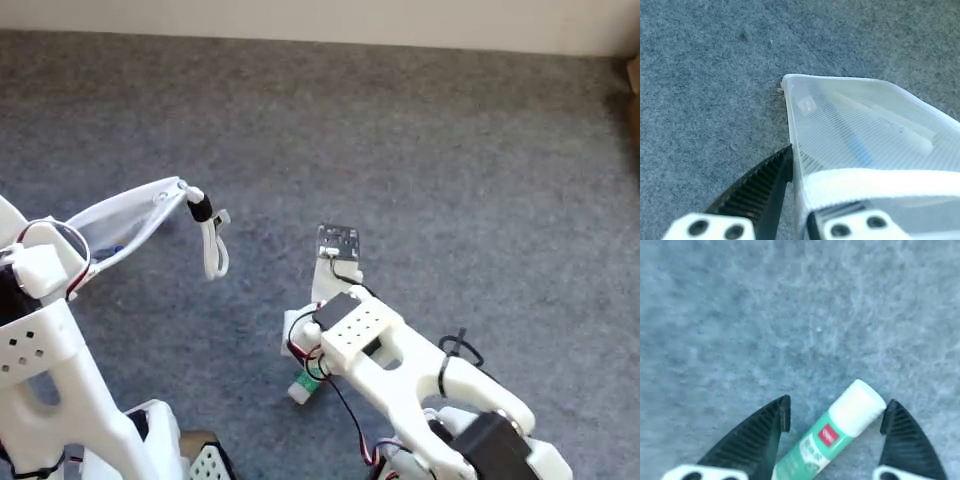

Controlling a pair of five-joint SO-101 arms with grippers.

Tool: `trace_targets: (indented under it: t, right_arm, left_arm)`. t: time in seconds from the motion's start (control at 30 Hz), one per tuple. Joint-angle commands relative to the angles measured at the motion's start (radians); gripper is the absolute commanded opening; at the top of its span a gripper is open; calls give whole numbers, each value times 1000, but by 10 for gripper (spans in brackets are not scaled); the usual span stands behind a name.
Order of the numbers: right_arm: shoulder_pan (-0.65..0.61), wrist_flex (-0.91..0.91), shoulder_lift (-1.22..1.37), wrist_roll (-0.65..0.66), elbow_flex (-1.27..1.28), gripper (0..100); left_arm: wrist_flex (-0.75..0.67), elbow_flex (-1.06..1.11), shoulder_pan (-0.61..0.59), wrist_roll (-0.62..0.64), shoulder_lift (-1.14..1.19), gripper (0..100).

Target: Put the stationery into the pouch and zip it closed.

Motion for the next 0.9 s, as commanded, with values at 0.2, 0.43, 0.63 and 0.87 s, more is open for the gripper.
trace_targets:
  t: [0.2, 0.43, 0.63, 0.87]
  right_arm:
    - [19, -7, 130, -11, -58, 270]
    - [19, -7, 74, -6, -56, 240]
    - [19, -8, 70, -3, -62, 129]
    - [21, -7, 68, 0, -64, 124]
  left_arm:
    - [-5, 8, 18, 5, 7, 6]
    - [-6, 8, 18, 5, 7, 6]
    - [-6, 8, 18, 5, 7, 6]
    - [-6, 8, 18, 5, 7, 6]
